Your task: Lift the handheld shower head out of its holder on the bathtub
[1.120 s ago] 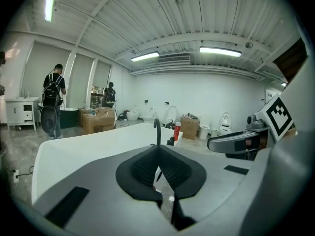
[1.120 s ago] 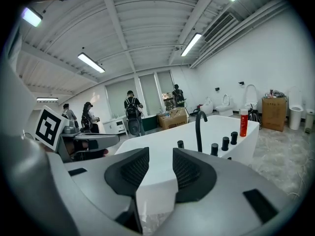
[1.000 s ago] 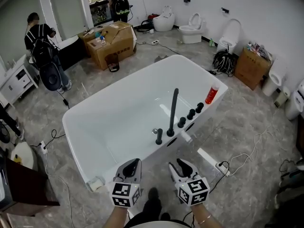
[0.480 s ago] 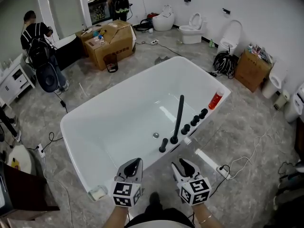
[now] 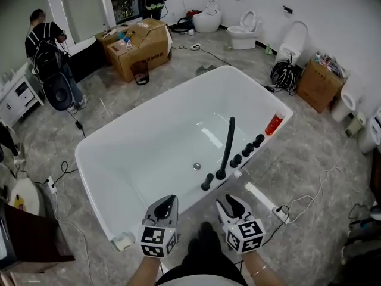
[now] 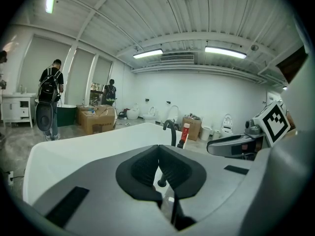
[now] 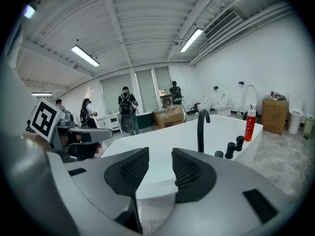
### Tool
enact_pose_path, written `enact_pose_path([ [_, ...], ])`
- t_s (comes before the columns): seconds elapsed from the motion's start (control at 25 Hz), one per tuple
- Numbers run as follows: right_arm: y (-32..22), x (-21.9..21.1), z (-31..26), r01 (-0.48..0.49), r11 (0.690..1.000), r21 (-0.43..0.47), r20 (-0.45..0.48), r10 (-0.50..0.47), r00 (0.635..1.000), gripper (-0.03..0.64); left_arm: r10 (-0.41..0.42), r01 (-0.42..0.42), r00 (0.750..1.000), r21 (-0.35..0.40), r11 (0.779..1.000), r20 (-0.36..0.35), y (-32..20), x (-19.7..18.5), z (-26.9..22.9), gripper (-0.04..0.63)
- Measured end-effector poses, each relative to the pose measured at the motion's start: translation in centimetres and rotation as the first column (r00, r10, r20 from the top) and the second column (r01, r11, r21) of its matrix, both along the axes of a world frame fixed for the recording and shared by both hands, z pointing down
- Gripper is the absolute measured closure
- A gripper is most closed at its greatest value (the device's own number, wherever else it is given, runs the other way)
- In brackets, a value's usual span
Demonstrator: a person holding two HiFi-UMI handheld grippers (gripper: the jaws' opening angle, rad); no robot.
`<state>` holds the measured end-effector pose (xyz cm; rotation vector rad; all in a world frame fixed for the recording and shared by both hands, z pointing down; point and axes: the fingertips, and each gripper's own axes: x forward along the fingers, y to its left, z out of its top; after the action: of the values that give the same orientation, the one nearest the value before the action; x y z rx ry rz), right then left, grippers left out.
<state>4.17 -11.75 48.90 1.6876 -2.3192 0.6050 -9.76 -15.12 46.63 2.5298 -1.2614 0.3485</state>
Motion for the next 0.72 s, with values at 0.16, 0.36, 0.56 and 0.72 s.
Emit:
enact_pose_path([
  [0.16,-2.1,0.3,0.8,0.017,1.0,-0.005,-0.004,-0.017,1.0,0.469,-0.013,0.013,1.0,-0.008,1.0,0.005,-1.7,0.2,0.6,0.575],
  [0.36,-5.0,0.5,2.0,0.048,0.998,-0.025,-0.003,-0.049,0.999,0.459,-0.03,0.03,0.999,-0.022,0.999,0.015,-4.3,0.6,1.3,0.575],
  [0.56,-8.1,0.8,3.6,0.067,0.997,-0.036,-0.003,-0.068,0.998,0.457,-0.049,0.049,0.999,-0.039,0.998,0.021,-7.0,1.1,2.7,0.575],
  [0.72,-10.5,1.0,4.3,0.086,0.995,-0.044,-0.007,-0.086,0.996,0.453,-0.062,0.064,0.998,-0.059,0.996,0.028,-8.8,1.3,3.5,0.575],
])
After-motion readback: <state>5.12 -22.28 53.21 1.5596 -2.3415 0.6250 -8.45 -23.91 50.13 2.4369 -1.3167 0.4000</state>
